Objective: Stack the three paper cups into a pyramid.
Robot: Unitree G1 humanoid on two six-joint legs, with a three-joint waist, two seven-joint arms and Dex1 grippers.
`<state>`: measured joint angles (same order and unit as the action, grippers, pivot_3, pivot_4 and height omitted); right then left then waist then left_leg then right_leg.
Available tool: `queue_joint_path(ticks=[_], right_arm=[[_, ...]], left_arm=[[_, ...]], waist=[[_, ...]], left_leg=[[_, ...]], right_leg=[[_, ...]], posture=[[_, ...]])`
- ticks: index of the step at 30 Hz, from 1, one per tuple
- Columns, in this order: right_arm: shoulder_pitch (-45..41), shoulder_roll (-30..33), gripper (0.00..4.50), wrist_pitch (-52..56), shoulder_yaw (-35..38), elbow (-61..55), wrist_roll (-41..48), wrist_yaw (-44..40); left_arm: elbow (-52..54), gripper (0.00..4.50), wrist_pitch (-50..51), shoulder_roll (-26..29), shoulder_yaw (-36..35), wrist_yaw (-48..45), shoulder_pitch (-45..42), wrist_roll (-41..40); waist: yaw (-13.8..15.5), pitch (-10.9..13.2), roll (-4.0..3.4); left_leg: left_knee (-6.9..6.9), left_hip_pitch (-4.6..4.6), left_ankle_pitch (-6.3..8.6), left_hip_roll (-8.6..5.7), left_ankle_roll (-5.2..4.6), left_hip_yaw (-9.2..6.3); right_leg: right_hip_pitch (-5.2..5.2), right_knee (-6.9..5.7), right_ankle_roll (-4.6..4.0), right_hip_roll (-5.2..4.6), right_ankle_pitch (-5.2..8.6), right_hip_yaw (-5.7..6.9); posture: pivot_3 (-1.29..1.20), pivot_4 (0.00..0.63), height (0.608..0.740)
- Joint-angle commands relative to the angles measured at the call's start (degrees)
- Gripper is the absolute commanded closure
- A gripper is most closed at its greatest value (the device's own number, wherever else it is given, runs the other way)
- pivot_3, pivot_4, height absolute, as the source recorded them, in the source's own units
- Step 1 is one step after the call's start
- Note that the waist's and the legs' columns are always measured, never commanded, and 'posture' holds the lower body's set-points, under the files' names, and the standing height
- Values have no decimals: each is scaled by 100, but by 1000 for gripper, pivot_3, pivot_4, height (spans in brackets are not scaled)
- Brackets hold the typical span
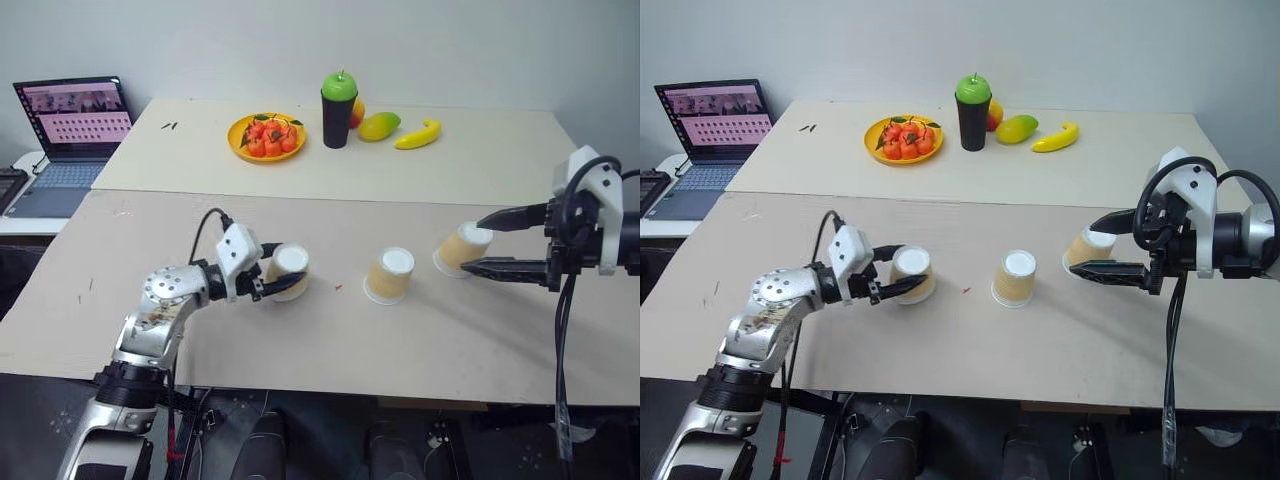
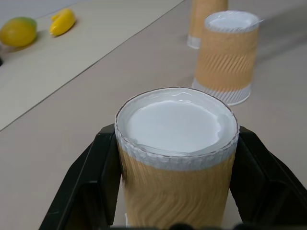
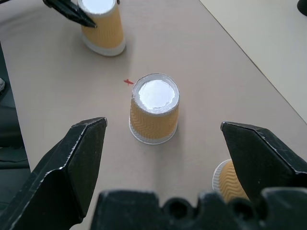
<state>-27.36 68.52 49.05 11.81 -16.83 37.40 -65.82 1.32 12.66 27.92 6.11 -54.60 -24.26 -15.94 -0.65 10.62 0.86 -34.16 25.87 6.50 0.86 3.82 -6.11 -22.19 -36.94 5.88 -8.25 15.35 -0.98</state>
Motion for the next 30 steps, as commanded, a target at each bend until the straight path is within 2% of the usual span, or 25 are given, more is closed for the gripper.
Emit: queue_joint_path(ticks=[1,8,17,30], right_arm=[[0,103,0,115,279,-181,131,79],[235,225,0,385,682,-405,236,202],[618,357,0,685,1247,-699,404,338],[725,463,0,754,1407,-770,554,436]], left_arm=[[-52,1959,-202,-295,226,-15,-252,37],[-484,1959,-519,-714,521,-103,-486,157],[-987,1959,-871,-953,599,-200,-763,266],[-1541,1959,-1393,-1205,700,-382,-1094,480]], waist=[[-8,0,0],[-24,0,0],[-14,0,0],[-11,0,0]], left_leg=[[0,0,0,0,0,0],[0,-1,0,0,-1,0],[-4,-1,0,-1,-1,0],[-4,-1,0,-1,-1,0]], right_leg=[[0,-1,0,0,0,0],[-1,-4,0,0,0,0],[1,-4,4,0,2,0],[2,-4,9,0,5,0]], posture=[[0,150,736],[0,150,736],[0,150,736],[0,150,736]])
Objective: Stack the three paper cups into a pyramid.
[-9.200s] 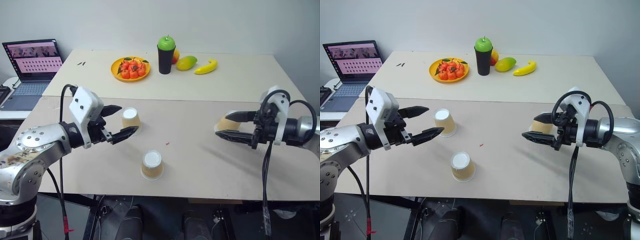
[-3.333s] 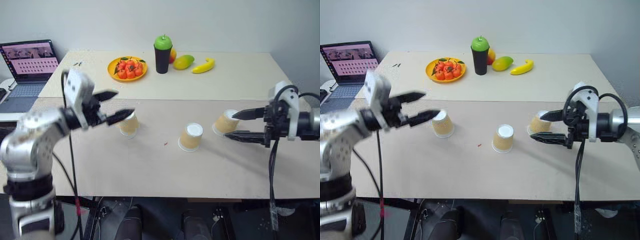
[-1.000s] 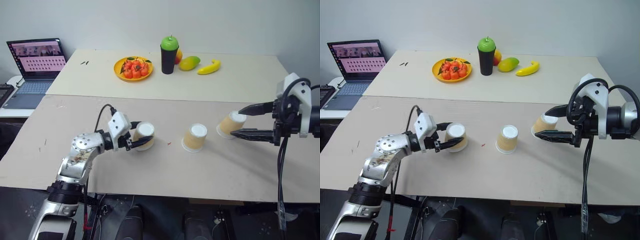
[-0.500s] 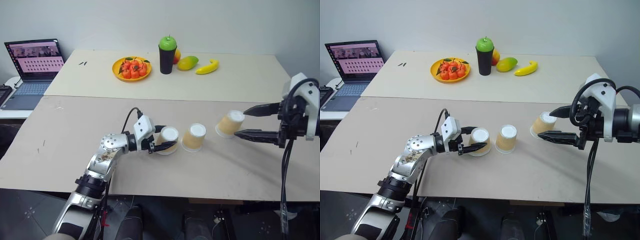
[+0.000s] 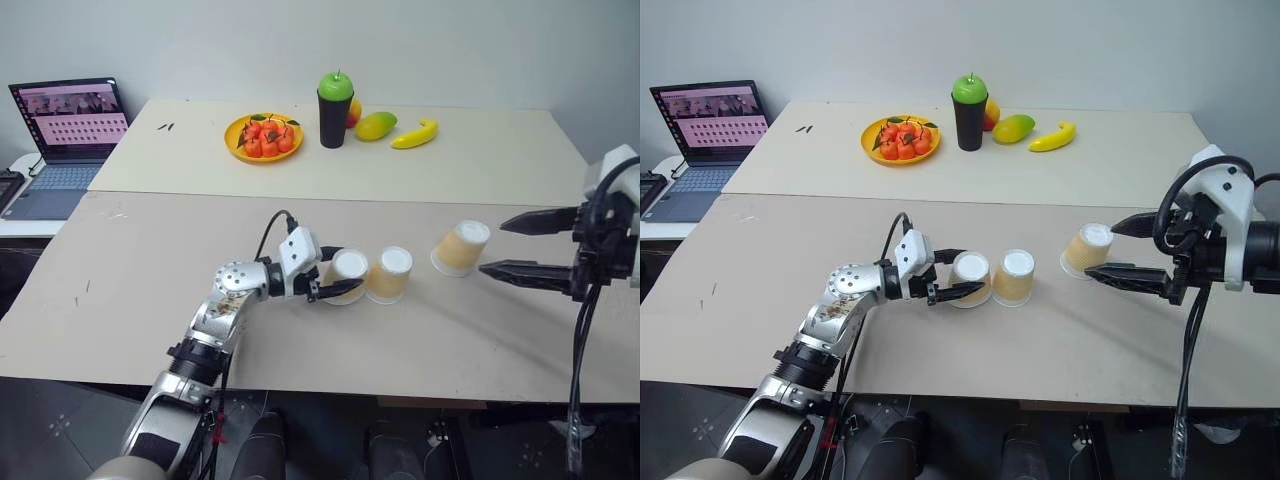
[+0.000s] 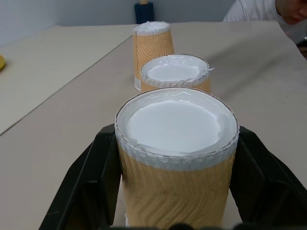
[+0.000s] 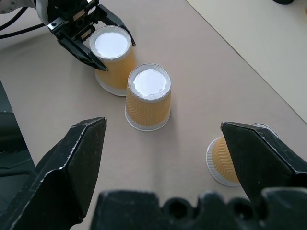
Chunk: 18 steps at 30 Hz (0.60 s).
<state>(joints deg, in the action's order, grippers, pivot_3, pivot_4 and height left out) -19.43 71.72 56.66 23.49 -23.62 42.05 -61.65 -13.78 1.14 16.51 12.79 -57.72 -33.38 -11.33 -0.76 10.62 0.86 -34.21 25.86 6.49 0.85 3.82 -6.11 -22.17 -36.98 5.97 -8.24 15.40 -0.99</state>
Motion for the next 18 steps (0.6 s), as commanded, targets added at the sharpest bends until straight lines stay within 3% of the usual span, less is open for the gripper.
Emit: queue_joint_path(ticks=[1,6,8,11,18], right_arm=[[-93,147,0,-25,224,-82,88,31],[-311,156,0,-30,135,-28,162,149],[-350,175,0,-10,118,-34,188,155],[-388,224,0,3,112,-30,221,156],[-515,284,0,-21,32,16,252,164]], left_arm=[[-57,1959,-259,-77,25,-84,-198,25],[-144,1959,-338,-120,18,-135,-205,56],[-176,951,-370,-133,14,-146,-204,63],[-230,85,-389,-166,-16,-139,-218,62],[-288,85,-402,-204,-68,-121,-298,59]], waist=[[-1,0,0],[-10,0,0],[-4,0,0],[-3,0,0],[-4,0,0]], left_leg=[[0,0,0,0,0,0],[0,0,0,0,0,0],[0,0,0,0,0,0],[0,0,0,0,0,0],[0,0,0,0,0,0]], right_leg=[[0,0,0,0,0,0],[0,0,0,0,0,0],[0,0,0,0,0,0],[0,0,0,0,0,0],[0,0,1,0,0,0]], posture=[[0,150,736],[0,150,736],[0,150,736],[0,150,736],[0,150,736]])
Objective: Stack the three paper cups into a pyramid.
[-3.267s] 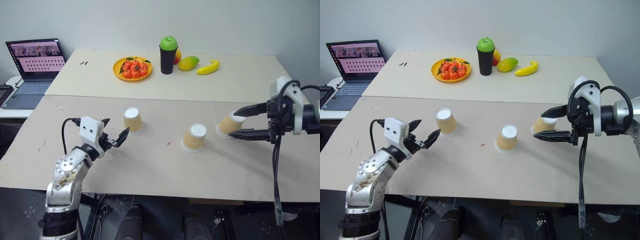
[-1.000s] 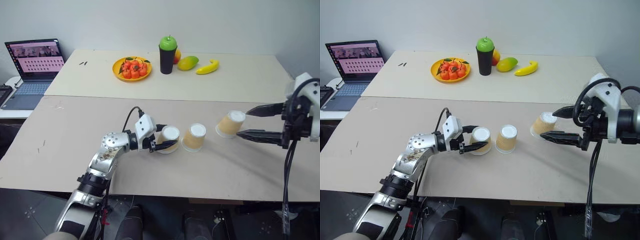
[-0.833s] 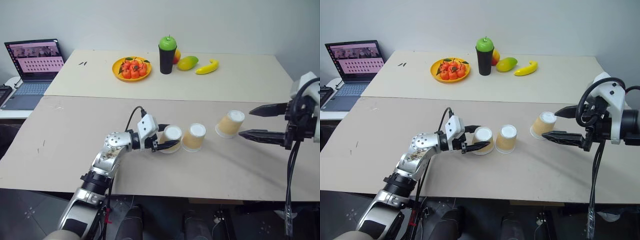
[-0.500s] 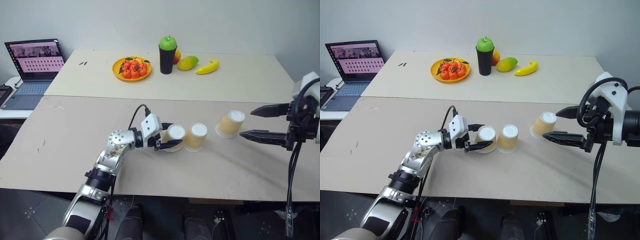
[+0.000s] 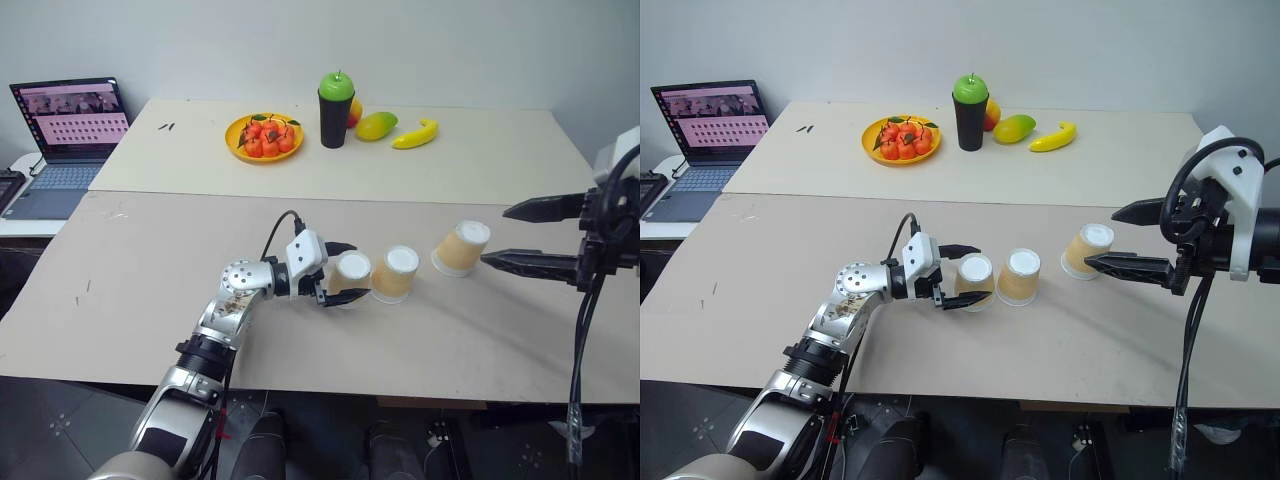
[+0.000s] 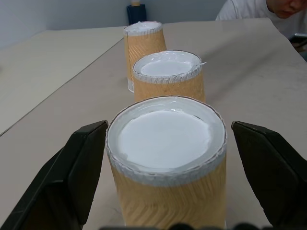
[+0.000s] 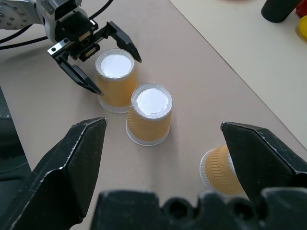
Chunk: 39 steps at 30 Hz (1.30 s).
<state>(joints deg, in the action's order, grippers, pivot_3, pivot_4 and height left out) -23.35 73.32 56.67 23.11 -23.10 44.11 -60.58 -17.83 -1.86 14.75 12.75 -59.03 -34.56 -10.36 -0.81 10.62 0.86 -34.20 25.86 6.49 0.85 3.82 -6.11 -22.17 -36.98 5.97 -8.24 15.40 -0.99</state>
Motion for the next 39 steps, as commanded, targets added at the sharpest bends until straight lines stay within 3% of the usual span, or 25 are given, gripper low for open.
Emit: queue_joint_path(ticks=[1,11,14,20,22,27,32,39], right_arm=[[-129,123,0,-26,60,-31,46,58],[-287,-8,0,-159,-197,69,11,105],[-305,-71,0,-191,-255,96,9,143],[242,-398,0,-504,32,300,-325,351],[438,-687,0,-770,112,422,-544,609],[1480,-2102,0,-1682,210,464,-1128,1454],[1237,-2810,0,-2415,-182,896,-1755,2092],[811,-3197,0,-3039,-544,1629,-2138,2213]], left_arm=[[163,85,-49,-22,-87,5,-200,-77],[1018,85,832,138,-371,80,-513,-499],[1400,85,1385,257,-569,215,-723,-736],[2200,85,3379,1049,-1294,456,-1339,-1695],[2424,85,3875,1274,-1486,501,-1452,-1993],[3425,85,5363,2042,-1925,614,-1480,-3005],[3673,85,5720,2212,-1950,823,-1381,-3316],[3763,85,5757,2449,-1971,769,-1284,-3496]], waist=[[0,0,0],[-1,0,0],[-4,0,0],[-27,2,4],[-24,2,3],[-24,10,29],[-29,15,4],[-61,16,7]], left_leg=[[0,0,0,0,0,0],[0,0,0,0,0,0],[0,0,0,0,0,-1],[0,1,0,0,0,-1],[0,0,0,-1,0,-1],[3,-1,0,1,-1,-6],[-1,-9,-3,-4,2,-4],[7,-25,-12,-1,3,-4]], right_leg=[[0,0,0,0,0,0],[0,-1,1,0,0,0],[0,-1,1,0,0,0],[-1,-1,4,0,2,-1],[0,-2,5,0,3,-1],[1,-4,6,1,5,2],[3,-13,8,-1,4,-5],[14,-12,4,1,2,-5]], posture=[[0,150,736],[0,150,736],[0,150,736],[0,150,736],[0,150,736],[0,150,736],[0,150,736],[0,150,736]])
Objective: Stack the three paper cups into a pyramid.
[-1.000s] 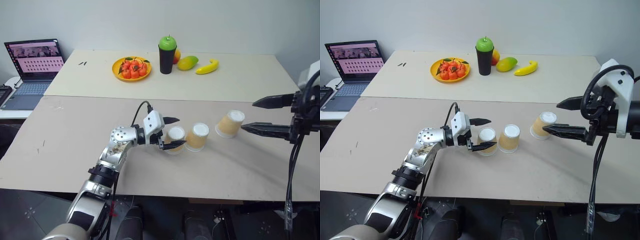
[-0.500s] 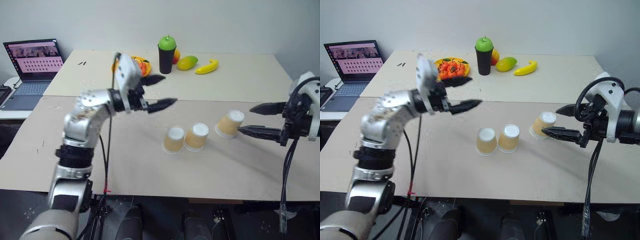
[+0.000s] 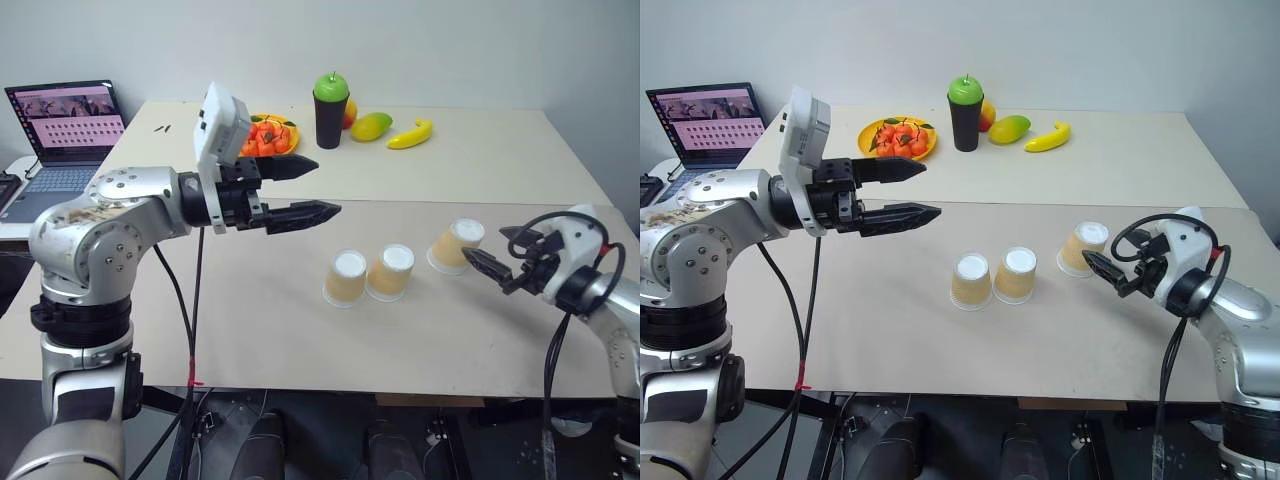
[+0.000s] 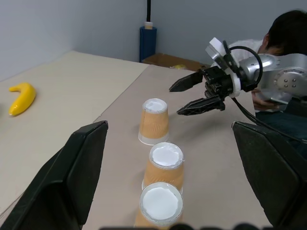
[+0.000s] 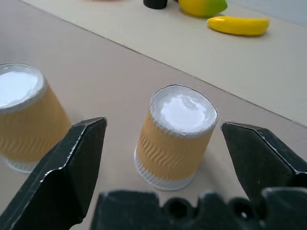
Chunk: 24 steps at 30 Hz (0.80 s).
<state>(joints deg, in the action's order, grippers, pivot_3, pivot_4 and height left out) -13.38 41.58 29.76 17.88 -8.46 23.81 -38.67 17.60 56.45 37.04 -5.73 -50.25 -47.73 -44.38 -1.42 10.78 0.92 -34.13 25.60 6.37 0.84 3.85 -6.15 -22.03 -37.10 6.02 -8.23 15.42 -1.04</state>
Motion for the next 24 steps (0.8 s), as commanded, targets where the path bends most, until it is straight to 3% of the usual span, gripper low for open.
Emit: queue_joint_path(ticks=[1,8,24], right_arm=[[-226,-50,0,-421,-68,259,-148,14],[-446,-167,0,-880,-197,881,-342,-25],[-1531,-390,0,-1861,-770,2664,-798,-372]], left_arm=[[240,85,-128,312,-85,-184,100,-68],[261,85,-377,754,-77,-367,470,59],[467,85,-542,1072,-236,-182,1015,111]], waist=[[-10,0,0],[-46,1,1],[-131,1,1]], left_leg=[[6,0,0,0,0,0],[23,-1,-1,0,0,0],[27,-3,-1,0,0,0]], right_leg=[[-2,0,-2,0,0,0],[-6,1,-14,0,2,-1],[-7,1,-13,0,3,-1]], posture=[[0,150,736],[0,150,736],[0,150,736]])
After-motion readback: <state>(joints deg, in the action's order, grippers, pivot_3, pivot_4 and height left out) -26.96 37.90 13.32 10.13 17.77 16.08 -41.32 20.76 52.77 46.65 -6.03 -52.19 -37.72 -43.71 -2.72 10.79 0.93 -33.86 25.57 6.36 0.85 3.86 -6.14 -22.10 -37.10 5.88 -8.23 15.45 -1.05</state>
